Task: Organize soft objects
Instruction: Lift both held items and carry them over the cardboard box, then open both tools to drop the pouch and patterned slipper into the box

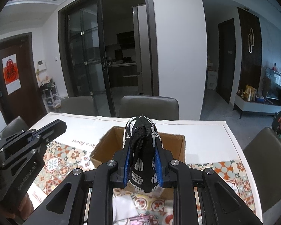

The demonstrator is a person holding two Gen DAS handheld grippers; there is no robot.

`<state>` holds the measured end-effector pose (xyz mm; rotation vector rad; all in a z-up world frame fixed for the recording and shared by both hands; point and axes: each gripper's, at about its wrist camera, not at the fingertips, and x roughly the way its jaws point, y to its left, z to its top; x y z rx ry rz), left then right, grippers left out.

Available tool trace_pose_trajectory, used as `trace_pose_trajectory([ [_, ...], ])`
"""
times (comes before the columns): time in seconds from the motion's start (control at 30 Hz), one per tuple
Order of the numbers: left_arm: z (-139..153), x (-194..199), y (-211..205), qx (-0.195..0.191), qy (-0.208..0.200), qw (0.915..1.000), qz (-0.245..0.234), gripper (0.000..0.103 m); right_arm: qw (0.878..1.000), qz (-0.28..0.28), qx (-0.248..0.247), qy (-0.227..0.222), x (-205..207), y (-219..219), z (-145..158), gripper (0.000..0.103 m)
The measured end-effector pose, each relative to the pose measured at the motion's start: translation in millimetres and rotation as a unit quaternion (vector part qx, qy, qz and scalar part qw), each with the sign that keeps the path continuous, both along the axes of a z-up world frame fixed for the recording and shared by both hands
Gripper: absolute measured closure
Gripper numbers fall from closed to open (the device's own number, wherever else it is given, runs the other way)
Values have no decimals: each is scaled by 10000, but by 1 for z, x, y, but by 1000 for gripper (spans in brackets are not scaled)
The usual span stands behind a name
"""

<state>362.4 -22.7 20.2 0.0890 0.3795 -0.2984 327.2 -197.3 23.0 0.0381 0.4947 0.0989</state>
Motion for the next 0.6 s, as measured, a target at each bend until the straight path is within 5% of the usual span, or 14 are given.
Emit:
trace_pose_trajectory([
  [0.6,-31,53,-2,180,745,9969,170,100,9988,208,76,446,73,-6,-35,80],
])
